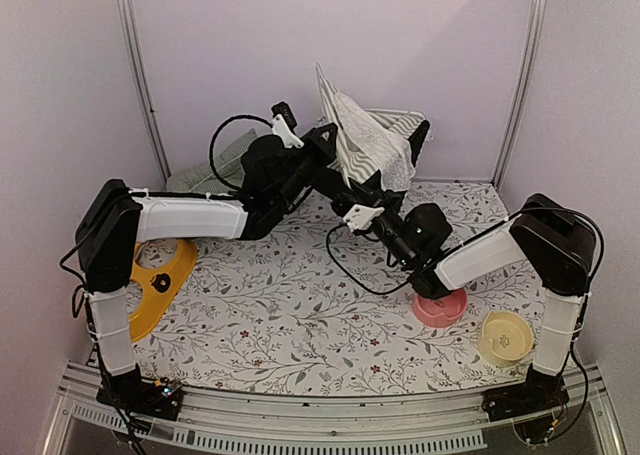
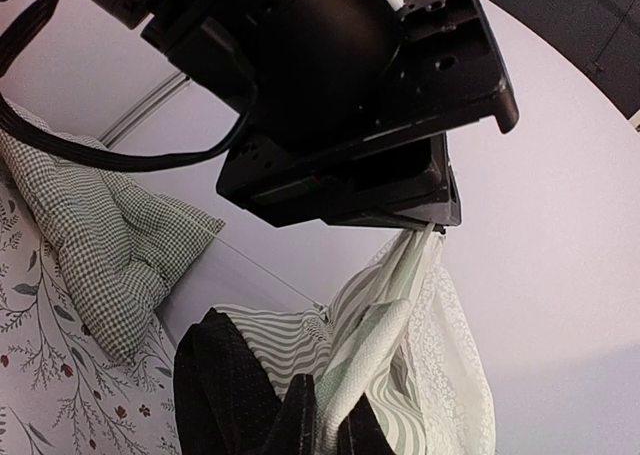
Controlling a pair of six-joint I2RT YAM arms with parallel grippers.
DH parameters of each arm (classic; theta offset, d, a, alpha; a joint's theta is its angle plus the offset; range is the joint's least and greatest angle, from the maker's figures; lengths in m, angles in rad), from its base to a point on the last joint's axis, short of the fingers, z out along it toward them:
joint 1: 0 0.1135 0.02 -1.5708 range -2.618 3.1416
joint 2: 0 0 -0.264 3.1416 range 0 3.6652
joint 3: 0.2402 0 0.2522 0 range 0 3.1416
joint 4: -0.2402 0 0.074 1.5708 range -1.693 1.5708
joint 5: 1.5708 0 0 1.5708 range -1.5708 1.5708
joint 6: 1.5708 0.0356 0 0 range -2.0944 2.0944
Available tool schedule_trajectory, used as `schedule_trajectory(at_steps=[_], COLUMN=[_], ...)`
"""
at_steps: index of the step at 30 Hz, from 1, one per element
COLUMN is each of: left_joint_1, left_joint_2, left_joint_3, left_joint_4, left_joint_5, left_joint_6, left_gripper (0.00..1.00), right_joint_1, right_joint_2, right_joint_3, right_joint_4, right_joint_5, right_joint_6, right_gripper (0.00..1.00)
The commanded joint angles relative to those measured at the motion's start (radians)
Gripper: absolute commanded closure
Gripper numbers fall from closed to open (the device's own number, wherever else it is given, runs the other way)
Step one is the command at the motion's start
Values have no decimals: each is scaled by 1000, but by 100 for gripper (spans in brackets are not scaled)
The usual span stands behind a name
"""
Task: Set up the pet tent
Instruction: Insert the tent pole into the pole socket of the pet tent.
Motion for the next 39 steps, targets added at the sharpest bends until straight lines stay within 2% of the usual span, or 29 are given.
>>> schedule_trajectory(at_steps=[1, 23, 39], left_joint_1=[78, 78, 91], left_joint_2=[-52, -85, -96], left_joint_3=[35, -10, -16], left_joint_4=[143, 138, 150], left_joint_5=[-79, -65, -51], left_joint_6=[52, 57, 59], left_gripper=[100, 100, 100], right_joint_1=[28, 15, 22], right_joint_2=[-22, -20, -13], right_joint_3=[2, 51, 28], right_joint_4=[-54, -119, -98], right_joint_5=[-55, -32, -11], right_joint_6=[3, 61, 27], right_gripper=[100, 100, 100])
